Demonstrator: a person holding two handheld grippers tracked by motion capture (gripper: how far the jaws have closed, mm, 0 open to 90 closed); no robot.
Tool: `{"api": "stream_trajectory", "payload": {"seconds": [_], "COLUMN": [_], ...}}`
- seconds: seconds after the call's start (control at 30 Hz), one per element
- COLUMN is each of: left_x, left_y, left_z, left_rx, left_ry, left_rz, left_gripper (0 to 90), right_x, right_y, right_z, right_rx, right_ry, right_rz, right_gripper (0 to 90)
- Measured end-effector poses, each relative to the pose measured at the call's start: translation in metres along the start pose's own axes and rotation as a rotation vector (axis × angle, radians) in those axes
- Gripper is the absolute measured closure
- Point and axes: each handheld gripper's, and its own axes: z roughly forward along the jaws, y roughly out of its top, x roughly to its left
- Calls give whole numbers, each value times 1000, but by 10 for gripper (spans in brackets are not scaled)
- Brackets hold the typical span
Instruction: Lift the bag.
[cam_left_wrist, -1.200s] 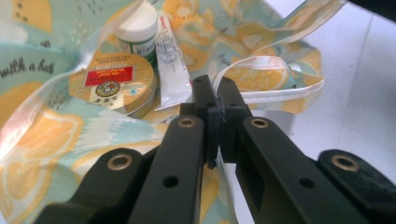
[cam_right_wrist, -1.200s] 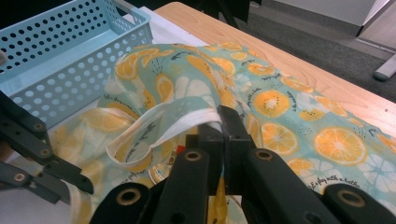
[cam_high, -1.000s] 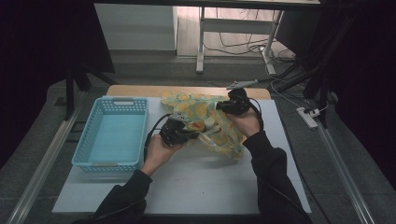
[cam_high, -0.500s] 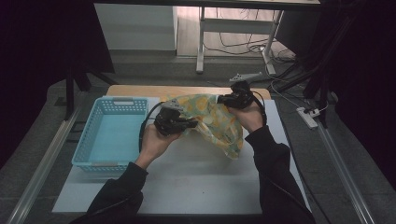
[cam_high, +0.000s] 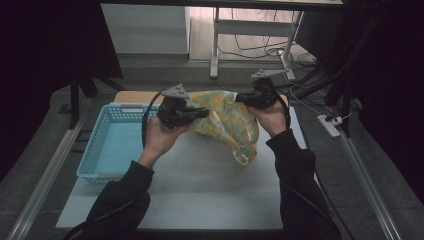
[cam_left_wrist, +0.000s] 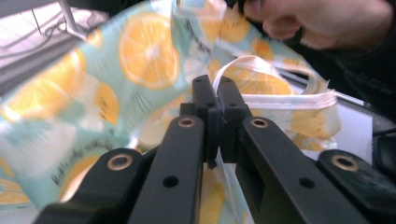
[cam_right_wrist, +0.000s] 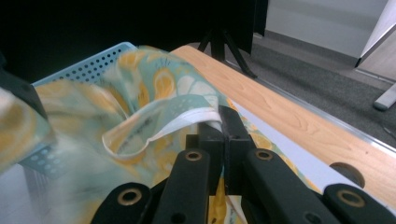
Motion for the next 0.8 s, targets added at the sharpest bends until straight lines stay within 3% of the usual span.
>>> {"api": "stream_trajectory", "payload": {"seconds": [0.17, 0.3, 0.37, 0.4, 0.43, 0.5, 0.67, 0.8], "left_x": [-1, -3, -1, -1, 1, 2, 4, 2], "left_y": [17, 17, 9, 9, 1, -6, -16, -24], "left_z": [-12, -10, 3, 3, 13, 23, 38, 48], "left_rx": [-13, 32, 92, 92, 130, 158, 197, 217], "left_ry": [15, 6, -16, -16, -21, -13, -3, -40], "left_rz": [20, 38, 27, 27, 24, 25, 36, 39], "left_gripper": [897, 895, 893, 892, 892, 890, 864, 741], "right_x": [3, 3, 2, 1, 1, 0, -1, -1], "right_y": [8, 9, 8, 7, 6, 4, 2, 1], "right_z": [-6, -8, -7, -6, -5, -4, -1, 0], "right_rx": [-14, -12, -9, -7, -4, 4, 10, 12], "right_ry": [-4, -9, -12, -12, -13, -13, -12, -12], "right_rz": [-13, -15, -9, -6, -5, 0, 0, -2], "right_gripper": [888, 888, 888, 888, 888, 888, 888, 887]}}
